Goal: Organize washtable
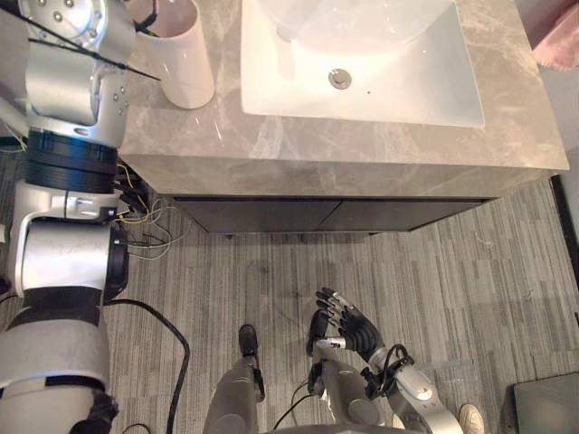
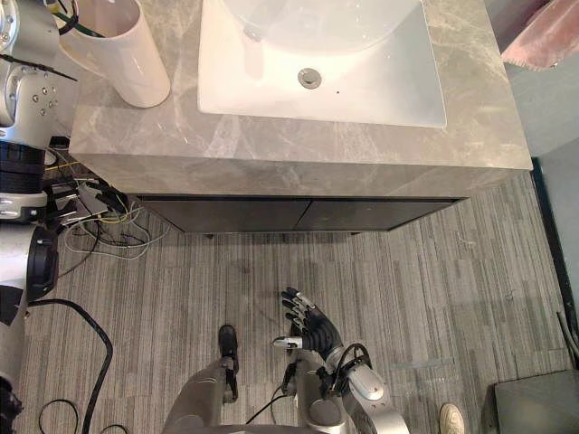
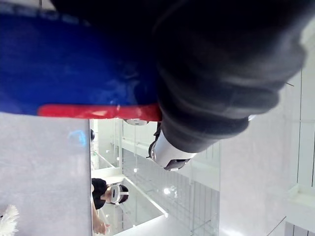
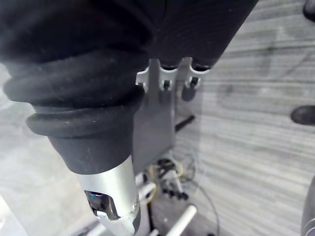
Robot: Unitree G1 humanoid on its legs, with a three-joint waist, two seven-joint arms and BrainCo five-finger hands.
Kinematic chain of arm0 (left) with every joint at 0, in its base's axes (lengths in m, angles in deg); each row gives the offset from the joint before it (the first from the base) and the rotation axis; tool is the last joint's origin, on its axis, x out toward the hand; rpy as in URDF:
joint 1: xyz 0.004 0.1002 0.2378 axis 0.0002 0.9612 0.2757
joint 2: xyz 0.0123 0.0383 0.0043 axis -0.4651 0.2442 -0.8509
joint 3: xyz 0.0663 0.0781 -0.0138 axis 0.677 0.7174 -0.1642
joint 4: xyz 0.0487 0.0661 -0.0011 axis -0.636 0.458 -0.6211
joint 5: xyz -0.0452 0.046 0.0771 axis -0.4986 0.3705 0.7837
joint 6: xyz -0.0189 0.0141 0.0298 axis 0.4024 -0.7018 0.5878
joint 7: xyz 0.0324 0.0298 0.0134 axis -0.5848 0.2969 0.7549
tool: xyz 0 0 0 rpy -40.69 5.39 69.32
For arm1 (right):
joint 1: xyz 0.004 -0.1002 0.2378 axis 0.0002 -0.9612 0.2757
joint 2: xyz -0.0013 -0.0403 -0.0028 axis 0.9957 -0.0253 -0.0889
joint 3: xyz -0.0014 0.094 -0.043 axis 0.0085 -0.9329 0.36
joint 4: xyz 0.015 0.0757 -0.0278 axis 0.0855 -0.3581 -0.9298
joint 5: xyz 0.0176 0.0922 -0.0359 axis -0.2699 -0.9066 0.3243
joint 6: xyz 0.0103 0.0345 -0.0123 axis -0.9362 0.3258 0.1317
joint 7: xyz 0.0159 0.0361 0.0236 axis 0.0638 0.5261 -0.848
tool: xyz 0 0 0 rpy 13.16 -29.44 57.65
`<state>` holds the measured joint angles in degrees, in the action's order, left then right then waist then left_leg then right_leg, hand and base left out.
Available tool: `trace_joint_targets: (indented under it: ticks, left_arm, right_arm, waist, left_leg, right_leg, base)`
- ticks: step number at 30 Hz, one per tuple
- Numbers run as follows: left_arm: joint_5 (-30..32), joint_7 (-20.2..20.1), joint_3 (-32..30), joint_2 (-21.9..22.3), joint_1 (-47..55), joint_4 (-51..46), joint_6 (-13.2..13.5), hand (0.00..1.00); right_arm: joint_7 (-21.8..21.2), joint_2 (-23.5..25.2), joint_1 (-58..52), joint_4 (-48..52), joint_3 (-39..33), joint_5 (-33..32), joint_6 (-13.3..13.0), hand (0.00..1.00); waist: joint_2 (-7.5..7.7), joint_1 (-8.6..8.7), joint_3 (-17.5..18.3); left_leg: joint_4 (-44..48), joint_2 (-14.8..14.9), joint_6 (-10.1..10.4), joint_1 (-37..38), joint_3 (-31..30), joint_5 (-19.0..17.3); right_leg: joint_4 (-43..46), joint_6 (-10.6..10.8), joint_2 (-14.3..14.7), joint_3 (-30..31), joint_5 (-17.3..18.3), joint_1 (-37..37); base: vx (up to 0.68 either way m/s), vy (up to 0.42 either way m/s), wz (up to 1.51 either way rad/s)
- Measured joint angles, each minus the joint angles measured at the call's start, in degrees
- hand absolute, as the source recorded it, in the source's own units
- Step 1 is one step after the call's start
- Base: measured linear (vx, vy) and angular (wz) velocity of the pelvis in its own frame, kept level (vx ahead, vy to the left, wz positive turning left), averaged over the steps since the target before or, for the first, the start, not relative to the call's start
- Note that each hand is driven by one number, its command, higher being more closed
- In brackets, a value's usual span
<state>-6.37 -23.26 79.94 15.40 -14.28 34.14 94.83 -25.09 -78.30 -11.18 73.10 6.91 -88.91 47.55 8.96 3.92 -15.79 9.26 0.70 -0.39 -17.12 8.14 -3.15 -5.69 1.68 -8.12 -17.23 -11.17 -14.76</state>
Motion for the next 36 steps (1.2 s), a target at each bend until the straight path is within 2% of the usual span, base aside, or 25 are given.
trace_joint_targets:
  ticks: [10,18,23,36]
  left_arm:
    - [0.23,-0.05,-1.67,0.05,0.97,0.00,0.19,1.00]
    - [0.73,-0.09,-2.44,0.04,2.97,-0.28,1.23,1.00]
    - [0.79,-0.17,-2.40,0.10,7.81,-0.08,-0.07,1.00]
    - [0.80,-1.30,-2.20,1.79,8.06,0.20,-1.12,1.00]
  right_arm:
    - [-0.02,-0.17,-0.85,0.01,-0.78,-0.48,-0.61,0.00]
    - [-0.16,-0.83,-1.43,0.01,-0.74,-0.91,-0.63,0.00]
    - [-0.17,-1.47,-1.46,0.01,-0.69,-0.90,-0.67,0.00]
    - [-0.28,-1.95,-2.04,1.78,-0.70,-0.90,-0.77,0.00]
  waist:
    - [-0.01,0.00,-1.53]
    - [-0.11,-0.75,-2.25]
    - [-0.33,-0.87,-3.08]
    - [-0.37,-1.52,-3.66]
  left_leg:
    - [3.67,0.56,-0.06,-2.21,-0.07,-1.82]
    - [5.06,0.71,-0.20,-2.52,-0.29,-2.46]
    - [5.56,0.80,-0.17,-2.58,-0.29,-2.71]
    - [5.87,0.69,-0.19,-2.96,-0.84,-2.70]
  right_leg:
    - [0.00,0.00,0.29,-0.03,-0.12,-0.49]
    - [0.00,0.13,0.33,-0.22,-0.21,-0.03]
    - [0.00,0.13,0.37,-0.26,-0.21,0.11]
    - [0.01,0.15,0.33,-0.87,-0.23,0.15]
  base:
    - [0.01,0.010,0.00]
    - [0.00,0.029,0.01]
    - [0.01,0.037,0.00]
    - [0.02,0.034,0.02]
